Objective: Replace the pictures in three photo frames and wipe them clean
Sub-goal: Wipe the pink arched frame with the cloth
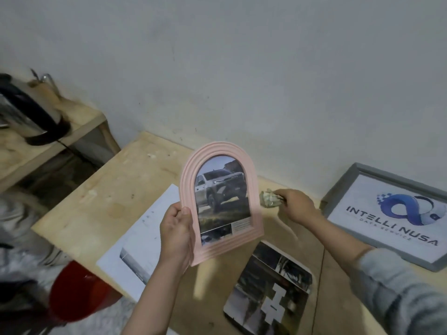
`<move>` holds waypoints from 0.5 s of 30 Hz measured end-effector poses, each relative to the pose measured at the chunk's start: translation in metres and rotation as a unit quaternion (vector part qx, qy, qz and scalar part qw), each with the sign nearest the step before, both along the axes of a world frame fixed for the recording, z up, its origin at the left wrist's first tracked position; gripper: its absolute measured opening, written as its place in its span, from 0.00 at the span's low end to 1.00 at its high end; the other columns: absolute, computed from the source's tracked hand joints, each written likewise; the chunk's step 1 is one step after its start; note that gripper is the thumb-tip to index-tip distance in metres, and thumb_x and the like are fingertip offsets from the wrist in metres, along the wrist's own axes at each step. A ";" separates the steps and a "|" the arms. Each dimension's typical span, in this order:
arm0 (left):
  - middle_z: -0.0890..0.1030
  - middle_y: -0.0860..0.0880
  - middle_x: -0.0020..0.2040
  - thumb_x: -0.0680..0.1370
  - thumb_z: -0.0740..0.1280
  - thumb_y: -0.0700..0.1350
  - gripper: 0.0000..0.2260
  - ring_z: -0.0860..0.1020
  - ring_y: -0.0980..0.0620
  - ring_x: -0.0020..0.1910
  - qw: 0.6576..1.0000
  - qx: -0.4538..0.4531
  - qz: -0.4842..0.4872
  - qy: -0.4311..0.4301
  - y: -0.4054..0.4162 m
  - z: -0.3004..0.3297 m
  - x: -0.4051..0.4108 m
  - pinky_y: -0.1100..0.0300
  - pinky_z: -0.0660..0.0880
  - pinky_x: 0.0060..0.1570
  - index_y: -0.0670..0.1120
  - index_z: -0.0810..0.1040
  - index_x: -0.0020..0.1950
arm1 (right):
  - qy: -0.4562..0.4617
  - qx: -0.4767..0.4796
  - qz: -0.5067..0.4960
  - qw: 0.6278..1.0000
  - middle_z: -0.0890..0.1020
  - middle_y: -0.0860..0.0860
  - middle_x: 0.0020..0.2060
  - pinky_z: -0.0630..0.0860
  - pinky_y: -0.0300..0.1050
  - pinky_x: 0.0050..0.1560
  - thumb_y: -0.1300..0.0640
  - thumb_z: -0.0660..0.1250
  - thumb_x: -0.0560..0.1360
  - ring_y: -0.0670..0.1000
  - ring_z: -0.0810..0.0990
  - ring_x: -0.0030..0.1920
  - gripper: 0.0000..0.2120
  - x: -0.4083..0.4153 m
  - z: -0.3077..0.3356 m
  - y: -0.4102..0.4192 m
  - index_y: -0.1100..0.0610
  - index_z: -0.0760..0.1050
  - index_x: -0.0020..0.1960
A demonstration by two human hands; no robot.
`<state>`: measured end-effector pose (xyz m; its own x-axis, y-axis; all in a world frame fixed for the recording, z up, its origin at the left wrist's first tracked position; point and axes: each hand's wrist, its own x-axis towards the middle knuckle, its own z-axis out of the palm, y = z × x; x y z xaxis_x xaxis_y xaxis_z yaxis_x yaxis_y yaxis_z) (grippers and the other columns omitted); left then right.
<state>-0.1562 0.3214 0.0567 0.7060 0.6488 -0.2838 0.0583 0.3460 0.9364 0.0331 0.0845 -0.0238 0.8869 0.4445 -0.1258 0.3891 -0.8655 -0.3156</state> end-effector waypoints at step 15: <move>0.79 0.43 0.39 0.82 0.56 0.35 0.09 0.77 0.51 0.37 0.996 -0.025 -0.077 0.048 -0.006 -0.028 0.016 0.62 0.74 0.38 0.39 0.75 0.47 | 0.062 0.194 -0.012 0.979 0.76 0.49 0.63 0.70 0.51 0.64 0.58 0.64 0.77 0.52 0.73 0.64 0.19 -0.002 -0.031 -0.001 0.53 0.70 0.68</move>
